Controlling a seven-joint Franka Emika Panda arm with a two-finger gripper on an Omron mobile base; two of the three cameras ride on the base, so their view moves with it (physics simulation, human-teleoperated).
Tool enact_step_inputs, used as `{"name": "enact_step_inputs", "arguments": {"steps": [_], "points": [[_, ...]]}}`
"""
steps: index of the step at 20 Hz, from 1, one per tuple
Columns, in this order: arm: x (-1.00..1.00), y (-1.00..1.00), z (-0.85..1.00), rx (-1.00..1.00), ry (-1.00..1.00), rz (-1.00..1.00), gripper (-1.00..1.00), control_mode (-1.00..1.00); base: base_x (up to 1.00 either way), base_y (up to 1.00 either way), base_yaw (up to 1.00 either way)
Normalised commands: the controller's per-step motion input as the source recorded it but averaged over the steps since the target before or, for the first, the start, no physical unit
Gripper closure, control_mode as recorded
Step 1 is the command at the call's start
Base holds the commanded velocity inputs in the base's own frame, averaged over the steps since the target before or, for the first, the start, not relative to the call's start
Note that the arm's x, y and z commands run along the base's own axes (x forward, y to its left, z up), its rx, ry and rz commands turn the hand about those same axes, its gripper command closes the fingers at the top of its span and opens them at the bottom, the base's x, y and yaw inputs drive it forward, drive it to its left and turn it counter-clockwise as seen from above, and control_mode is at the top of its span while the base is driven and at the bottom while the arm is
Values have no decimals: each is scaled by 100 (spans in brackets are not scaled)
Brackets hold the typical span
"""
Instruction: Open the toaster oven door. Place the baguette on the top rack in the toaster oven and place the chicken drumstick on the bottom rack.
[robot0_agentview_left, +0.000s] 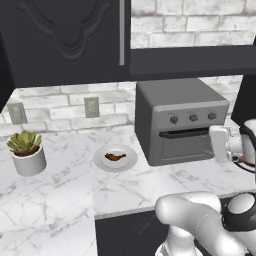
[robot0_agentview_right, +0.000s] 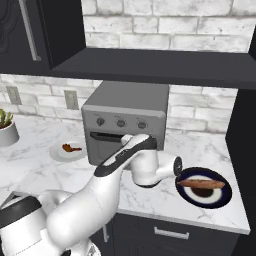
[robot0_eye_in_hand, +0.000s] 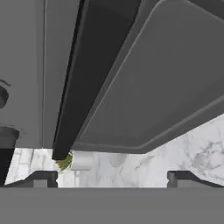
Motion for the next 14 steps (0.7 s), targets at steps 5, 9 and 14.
{"name": "enact_step_inputs", "arguments": {"steps": [5,9,14], "points": [[42,-45,-1,59,0,-15,-100,-100,0,0,0],[27,0,1,7,5,-4,-100,-100,0,0,0],[49,1,-3,6,0,-14,-100,-100,0,0,0]]}}
